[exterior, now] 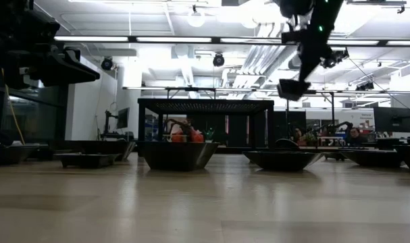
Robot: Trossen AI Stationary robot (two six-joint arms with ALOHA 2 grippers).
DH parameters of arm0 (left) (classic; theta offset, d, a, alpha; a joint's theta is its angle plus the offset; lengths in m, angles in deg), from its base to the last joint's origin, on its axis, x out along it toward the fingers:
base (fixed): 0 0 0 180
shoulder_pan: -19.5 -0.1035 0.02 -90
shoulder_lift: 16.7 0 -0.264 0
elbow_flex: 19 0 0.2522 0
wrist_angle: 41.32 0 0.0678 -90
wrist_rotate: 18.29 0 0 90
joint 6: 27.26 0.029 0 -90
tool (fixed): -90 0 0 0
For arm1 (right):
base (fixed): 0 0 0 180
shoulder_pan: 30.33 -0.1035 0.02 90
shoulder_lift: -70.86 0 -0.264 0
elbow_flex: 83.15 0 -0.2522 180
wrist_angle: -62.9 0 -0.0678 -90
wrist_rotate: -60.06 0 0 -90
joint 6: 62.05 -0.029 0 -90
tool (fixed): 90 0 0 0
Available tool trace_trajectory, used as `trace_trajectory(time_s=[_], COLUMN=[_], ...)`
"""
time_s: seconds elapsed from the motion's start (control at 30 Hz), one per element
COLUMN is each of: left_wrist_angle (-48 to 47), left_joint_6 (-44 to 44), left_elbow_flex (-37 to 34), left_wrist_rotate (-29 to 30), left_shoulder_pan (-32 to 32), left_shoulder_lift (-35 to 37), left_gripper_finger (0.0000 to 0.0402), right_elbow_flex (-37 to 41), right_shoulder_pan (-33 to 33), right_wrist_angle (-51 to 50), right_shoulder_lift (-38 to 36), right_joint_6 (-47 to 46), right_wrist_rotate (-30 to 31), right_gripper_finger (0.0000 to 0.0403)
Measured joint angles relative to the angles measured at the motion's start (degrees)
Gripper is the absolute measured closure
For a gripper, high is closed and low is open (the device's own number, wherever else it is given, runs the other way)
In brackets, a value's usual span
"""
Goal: Pick & Place Mini shaped plates
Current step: Put the distorted square plate on the shelf
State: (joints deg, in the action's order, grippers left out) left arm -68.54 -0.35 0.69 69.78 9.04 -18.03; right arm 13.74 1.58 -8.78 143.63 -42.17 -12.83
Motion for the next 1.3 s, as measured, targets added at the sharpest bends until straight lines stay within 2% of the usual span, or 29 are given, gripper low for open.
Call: trace_trajectory(time_s=[0.37,0.67,1.03,1.3], left_wrist_angle=[-0.01,0.01,-0.01,-0.02], left_joint_6=[-0.01,-0.01,-0.01,0.00], left_elbow_flex=[0.00,0.01,0.01,0.00], left_wrist_rotate=[0.00,0.00,0.00,0.00], left_shoulder_pan=[-0.01,-0.01,-0.01,-0.02], left_shoulder_lift=[0.01,0.01,-0.01,0.01], left_gripper_finger=[0.0321,0.0321,0.0321,0.0321], right_elbow_flex=[-10.54,-21.57,-37.00,-38.11], right_shoulder_pan=[-6.80,-10.39,-10.47,-12.20], right_wrist_angle=[-0.56,-6.05,-10.37,-11.29], right_shoulder_lift=[2.46,14.96,30.10,34.38], right_joint_6=[-0.61,-0.82,-3.73,-5.28], right_wrist_rotate=[-0.81,4.03,4.47,4.99], right_gripper_finger=[0.0403,0.0403,0.0403,0.0403])
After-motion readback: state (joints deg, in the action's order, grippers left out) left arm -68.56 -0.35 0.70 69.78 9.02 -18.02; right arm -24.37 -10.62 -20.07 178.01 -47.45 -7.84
